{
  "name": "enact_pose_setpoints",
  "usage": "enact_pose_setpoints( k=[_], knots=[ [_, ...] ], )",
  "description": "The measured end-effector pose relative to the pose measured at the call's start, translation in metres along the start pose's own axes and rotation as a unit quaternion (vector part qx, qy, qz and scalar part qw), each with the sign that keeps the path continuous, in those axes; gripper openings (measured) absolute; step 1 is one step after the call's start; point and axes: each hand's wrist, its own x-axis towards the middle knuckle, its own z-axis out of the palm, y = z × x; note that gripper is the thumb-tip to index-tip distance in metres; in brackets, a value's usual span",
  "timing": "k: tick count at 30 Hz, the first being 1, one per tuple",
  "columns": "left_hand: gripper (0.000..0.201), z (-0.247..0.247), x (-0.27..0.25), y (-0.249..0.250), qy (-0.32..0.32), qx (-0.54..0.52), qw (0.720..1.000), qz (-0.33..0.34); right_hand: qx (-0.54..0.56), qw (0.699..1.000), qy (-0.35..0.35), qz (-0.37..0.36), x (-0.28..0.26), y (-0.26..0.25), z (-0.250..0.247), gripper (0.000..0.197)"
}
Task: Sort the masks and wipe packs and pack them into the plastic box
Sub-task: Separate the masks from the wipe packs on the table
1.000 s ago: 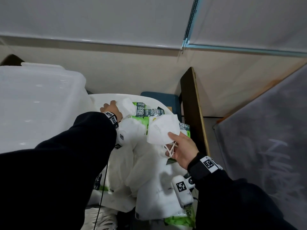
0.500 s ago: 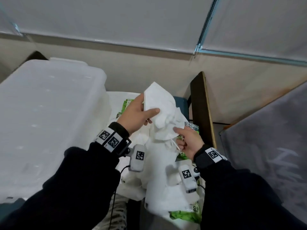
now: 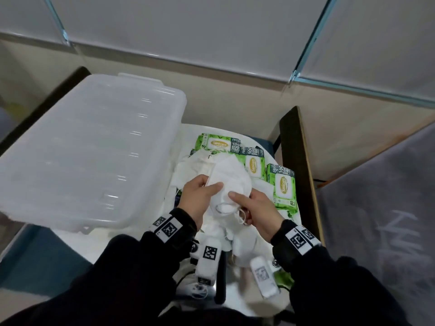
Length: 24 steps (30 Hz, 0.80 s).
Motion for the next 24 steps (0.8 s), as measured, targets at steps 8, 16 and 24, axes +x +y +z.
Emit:
enact_pose_setpoints(
  k=[8, 16, 24],
  knots=[
    [0.040, -0.061, -0.019, -0.003, -0.029, 0.141, 0.988, 0.059, 0.065, 0.988, 0.062, 0.122, -0.030, 0.041, 0.032, 0.021],
    [0.029, -0.095, -0.030, -0.008, -0.061, 0.085, 0.994, -0.035, 0.391, 0.913, 0.111, 0.033, -0.060, 0.054, 0.047, 0.022],
    [0.020, -0.098, -0.038, -0.008, -0.070, 0.052, 0.996, -0.035, 0.067, 0.987, 0.113, 0.094, -0.065, 0.058, 0.064, 0.036]
  ],
)
